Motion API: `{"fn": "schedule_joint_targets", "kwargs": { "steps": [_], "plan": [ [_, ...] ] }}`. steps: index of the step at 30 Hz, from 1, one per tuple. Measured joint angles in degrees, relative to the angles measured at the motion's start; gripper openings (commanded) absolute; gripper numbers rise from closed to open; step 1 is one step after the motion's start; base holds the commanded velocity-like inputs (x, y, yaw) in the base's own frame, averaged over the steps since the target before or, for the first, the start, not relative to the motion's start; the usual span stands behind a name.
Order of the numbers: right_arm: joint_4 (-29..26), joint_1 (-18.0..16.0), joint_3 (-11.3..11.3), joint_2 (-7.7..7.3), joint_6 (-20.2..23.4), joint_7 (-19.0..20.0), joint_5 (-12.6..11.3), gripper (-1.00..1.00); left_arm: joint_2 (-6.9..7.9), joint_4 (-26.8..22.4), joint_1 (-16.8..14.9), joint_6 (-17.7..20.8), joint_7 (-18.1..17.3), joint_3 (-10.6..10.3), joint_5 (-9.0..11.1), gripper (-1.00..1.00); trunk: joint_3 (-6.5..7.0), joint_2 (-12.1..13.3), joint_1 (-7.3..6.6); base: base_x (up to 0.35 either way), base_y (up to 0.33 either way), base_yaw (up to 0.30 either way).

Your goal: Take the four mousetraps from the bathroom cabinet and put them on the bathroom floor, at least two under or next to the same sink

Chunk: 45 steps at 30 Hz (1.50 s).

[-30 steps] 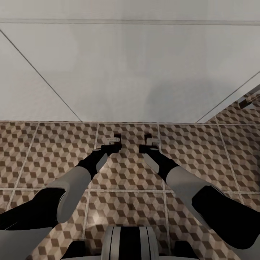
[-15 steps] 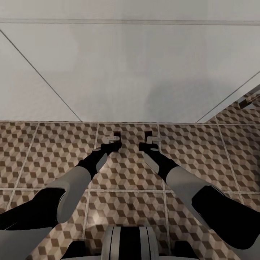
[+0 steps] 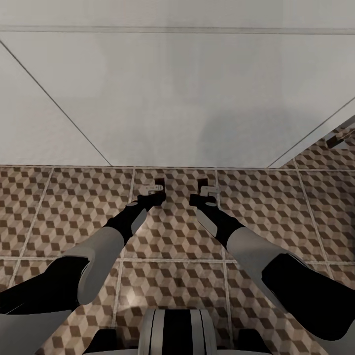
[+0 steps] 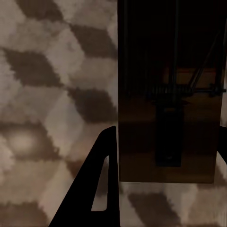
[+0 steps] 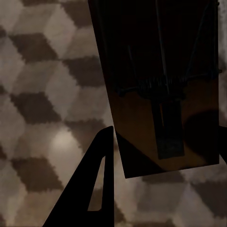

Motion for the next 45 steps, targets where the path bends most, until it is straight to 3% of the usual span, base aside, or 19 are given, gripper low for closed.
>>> {"fn": "schedule_joint_targets", "kwargs": {
  "steps": [45],
  "plan": [
    [0.09,0.00,0.08,0.09,0.02,1.94,0.00,-1.00,0.00,-0.43,0.00,-0.09,-0.33,-0.05,0.00,-1.00,0.00,0.00,0.00,0.024,0.000,0.000]
  ]
}}
